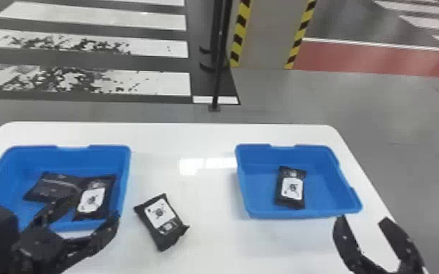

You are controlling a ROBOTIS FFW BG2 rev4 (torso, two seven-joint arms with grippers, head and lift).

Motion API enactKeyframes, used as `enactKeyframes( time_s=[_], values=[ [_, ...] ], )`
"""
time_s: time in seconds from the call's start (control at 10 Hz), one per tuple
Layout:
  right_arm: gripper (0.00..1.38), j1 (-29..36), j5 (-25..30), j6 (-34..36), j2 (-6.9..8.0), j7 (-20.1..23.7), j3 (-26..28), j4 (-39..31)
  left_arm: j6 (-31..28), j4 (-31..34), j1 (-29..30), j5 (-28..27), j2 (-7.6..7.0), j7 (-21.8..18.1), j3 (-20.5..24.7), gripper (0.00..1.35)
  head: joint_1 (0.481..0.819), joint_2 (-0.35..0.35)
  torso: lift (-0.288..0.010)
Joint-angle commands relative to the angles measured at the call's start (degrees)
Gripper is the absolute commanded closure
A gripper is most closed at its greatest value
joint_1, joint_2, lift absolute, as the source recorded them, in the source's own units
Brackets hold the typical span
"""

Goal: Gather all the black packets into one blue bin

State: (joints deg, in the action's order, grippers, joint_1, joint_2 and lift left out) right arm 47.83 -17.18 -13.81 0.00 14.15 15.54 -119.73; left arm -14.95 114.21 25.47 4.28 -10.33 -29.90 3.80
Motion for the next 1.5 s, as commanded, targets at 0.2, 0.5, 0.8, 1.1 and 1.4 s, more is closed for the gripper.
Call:
enactKeyframes(
  time_s=[0.2,0.5,0.8,1.1,1.4],
  values=[
    [0.23,-0.02,-0.19,-0.12,0.05,0.00,0.00,0.13,-10.22,-2.91,-10.29,-2.57,-3.47,-0.43,-10.08,0.20,0.695,-0.259,-0.110],
    [0.23,-0.02,-0.53,0.02,0.05,0.00,0.00,0.56,-19.08,-6.01,-19.43,-4.74,-5.75,-0.51,-20.25,0.19,0.695,-0.335,-0.110],
    [0.23,-0.30,-0.76,-0.26,0.05,0.00,0.00,0.98,-29.76,-7.13,-24.92,-7.14,-5.14,0.01,-25.28,0.20,0.695,-0.350,-0.110],
    [0.23,-0.44,-1.10,-0.54,0.05,0.00,0.00,1.40,-34.97,-9.80,-27.45,-9.65,-4.96,-0.07,-27.79,0.21,0.695,-0.350,-0.110],
    [0.23,-0.86,-1.22,-0.68,0.05,0.00,-0.11,1.82,-35.25,-15.99,-31.10,-10.91,-4.26,0.01,-28.94,0.24,0.695,-0.350,-0.110]
  ],
)
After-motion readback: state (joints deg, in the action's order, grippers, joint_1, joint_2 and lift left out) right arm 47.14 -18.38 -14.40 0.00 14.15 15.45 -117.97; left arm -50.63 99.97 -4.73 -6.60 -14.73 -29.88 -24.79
